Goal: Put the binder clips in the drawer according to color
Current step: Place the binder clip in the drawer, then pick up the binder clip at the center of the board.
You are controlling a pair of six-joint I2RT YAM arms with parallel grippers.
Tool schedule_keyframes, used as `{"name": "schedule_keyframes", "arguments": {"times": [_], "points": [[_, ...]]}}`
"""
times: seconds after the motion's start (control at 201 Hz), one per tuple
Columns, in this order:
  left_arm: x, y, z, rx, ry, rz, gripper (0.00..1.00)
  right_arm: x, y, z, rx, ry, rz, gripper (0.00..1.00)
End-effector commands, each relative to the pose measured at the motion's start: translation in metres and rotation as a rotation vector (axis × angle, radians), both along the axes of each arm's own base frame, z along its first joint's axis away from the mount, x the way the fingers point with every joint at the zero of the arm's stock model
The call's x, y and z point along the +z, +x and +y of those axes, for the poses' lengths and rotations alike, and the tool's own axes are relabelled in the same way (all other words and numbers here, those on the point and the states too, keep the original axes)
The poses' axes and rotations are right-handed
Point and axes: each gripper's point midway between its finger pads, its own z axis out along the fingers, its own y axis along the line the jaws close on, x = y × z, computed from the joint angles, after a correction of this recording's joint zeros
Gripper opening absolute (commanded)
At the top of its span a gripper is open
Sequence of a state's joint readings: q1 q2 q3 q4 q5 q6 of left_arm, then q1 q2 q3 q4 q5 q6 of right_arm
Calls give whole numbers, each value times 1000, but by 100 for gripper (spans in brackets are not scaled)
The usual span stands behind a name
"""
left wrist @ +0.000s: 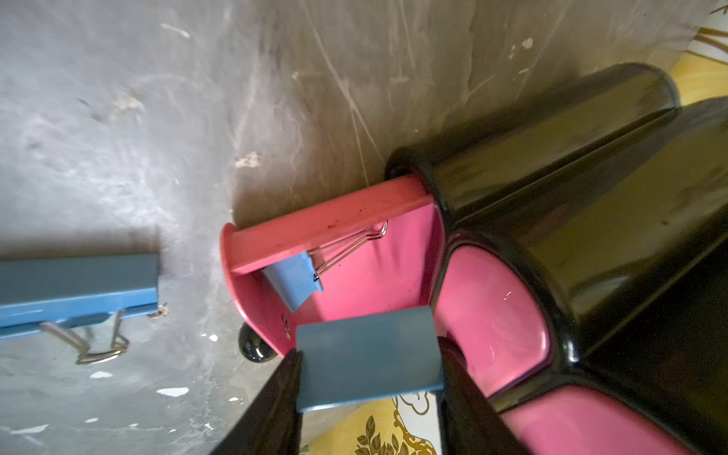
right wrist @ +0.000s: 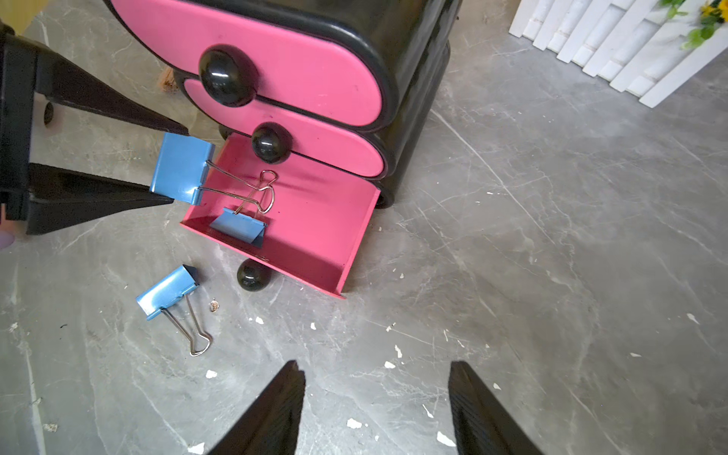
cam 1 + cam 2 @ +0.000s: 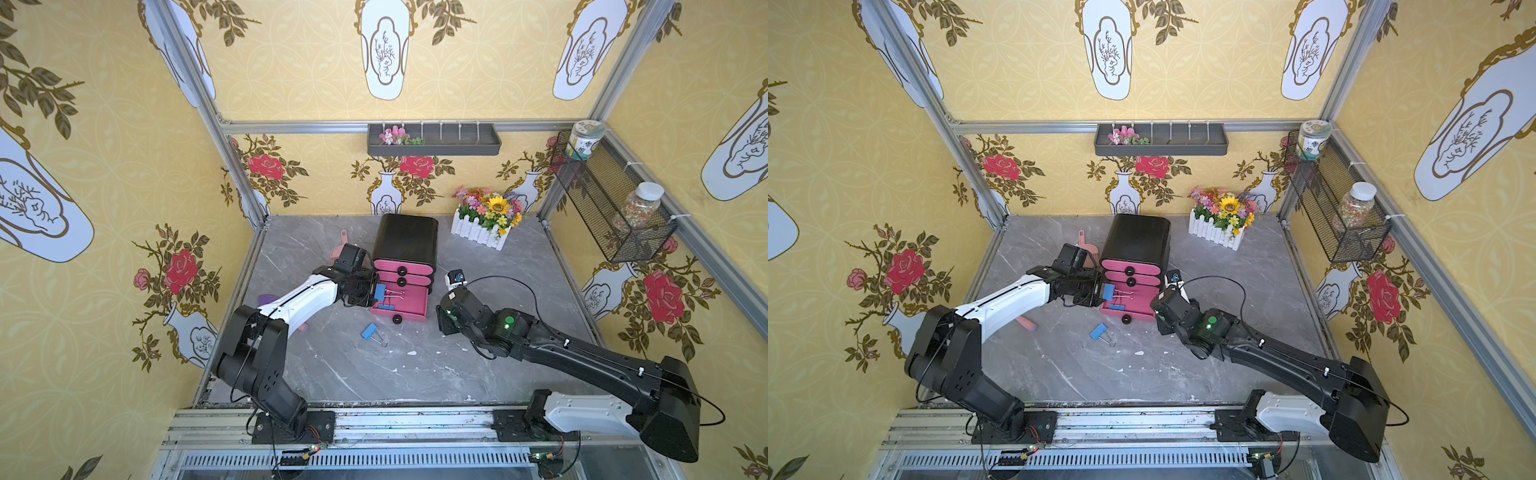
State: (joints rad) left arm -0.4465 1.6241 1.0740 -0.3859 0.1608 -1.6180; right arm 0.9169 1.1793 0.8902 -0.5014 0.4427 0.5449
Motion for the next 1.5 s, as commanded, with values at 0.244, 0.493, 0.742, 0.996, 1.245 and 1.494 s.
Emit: {"name": "schedule_keyframes", "arguments": {"times": [0.244, 0.493, 0.742, 0.996, 1.245, 1.494], "points": [[-3, -5, -24, -36, -54, 20, 79, 0, 0, -4, 0, -10, 0, 66], [7, -16, -12, -20, -29, -5, 84, -3, 0, 29, 103, 39, 25, 71], [16, -48, 48, 41, 152, -48, 84, -26, -8, 108, 304, 92, 116, 72], [-12, -99, 130, 164, 262, 14, 84, -71, -14, 192, 469, 115, 256, 75], [-33, -133, 156, 209, 237, 51, 84, -97, -8, 232, 521, 75, 313, 75], [-38, -142, 158, 210, 218, 54, 84, -123, 0, 232, 530, -34, 330, 75]]}}
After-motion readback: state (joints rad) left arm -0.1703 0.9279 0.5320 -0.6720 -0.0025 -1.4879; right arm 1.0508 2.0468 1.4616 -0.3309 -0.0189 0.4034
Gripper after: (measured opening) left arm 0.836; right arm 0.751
